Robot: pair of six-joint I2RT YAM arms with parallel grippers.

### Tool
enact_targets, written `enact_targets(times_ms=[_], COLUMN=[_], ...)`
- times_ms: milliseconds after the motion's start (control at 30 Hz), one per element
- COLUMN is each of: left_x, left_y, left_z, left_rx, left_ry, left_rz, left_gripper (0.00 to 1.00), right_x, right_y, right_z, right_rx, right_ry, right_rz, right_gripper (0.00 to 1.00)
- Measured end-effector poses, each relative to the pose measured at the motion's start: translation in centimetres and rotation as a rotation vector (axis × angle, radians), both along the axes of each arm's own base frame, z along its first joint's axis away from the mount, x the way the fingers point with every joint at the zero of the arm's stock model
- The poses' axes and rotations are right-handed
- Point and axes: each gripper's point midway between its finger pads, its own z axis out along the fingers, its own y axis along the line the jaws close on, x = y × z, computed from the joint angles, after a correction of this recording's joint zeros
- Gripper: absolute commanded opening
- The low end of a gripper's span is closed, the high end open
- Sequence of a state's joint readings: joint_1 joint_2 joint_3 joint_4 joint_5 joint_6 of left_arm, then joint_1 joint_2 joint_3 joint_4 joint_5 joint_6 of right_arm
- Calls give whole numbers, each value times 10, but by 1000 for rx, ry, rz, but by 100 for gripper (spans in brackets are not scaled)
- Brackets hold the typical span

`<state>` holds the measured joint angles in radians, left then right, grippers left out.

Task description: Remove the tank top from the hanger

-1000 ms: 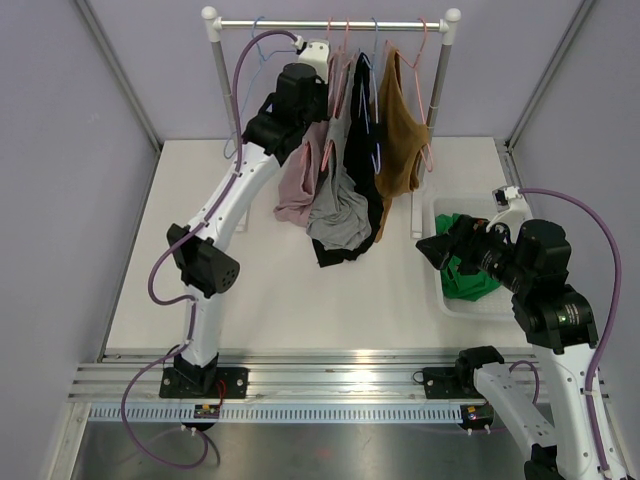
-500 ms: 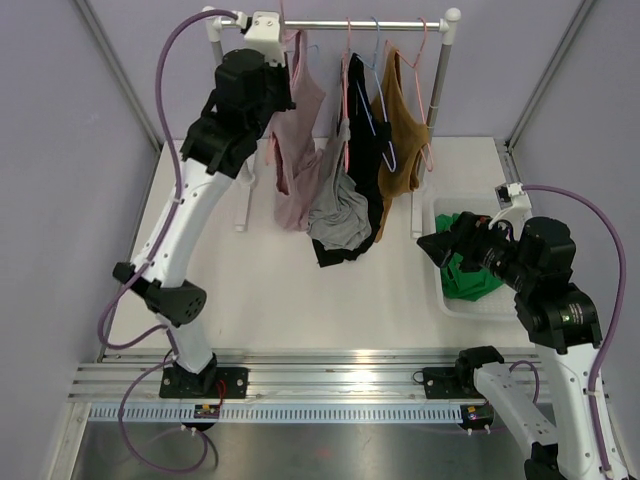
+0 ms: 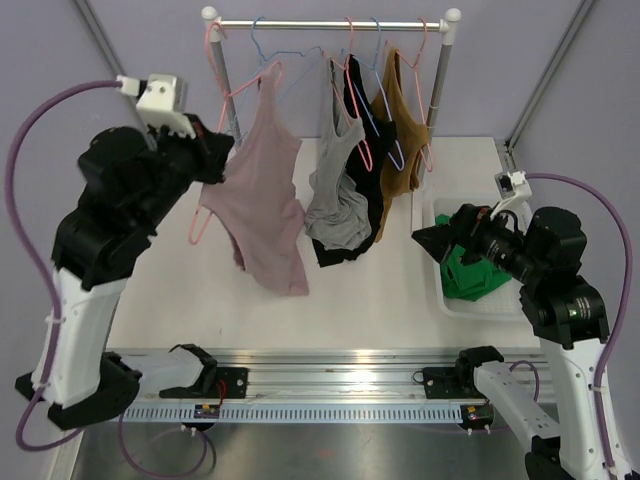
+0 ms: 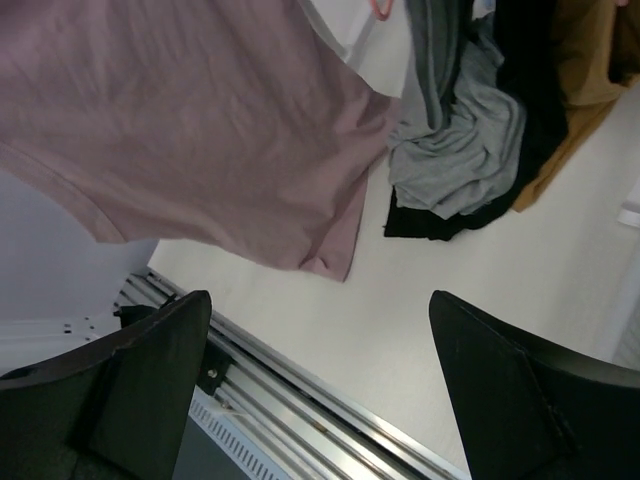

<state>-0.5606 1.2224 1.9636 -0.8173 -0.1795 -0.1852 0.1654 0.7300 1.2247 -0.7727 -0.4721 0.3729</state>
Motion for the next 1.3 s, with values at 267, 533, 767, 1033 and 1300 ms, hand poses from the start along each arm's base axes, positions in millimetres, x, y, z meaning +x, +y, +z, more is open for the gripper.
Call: enact_targets(times_ms=[267,533,767,1033,1300], left_x=[-114,-136,-134,-141,-142], left_y=[30,-13,-32,-41,-42], left_z=[-46,-165,-229,-228,-229], left_rx=[-122,-218,-272,-370,-375], left_ry=[9,233,411,408,417], left_rz=[-168,-383,-415,-465,-471], left_gripper=[0,0,0,0,0], right_x=[12,11,20,40,58], right_y=[42,104,158,195,193], right_z=[22,-8,-59,-131,-152], right_rx=[213,265,162,-22,-107], right_ry=[20,100,157,215,187], right_rz=[210,361,323,262,197], right_gripper=[99,91,85,77,5])
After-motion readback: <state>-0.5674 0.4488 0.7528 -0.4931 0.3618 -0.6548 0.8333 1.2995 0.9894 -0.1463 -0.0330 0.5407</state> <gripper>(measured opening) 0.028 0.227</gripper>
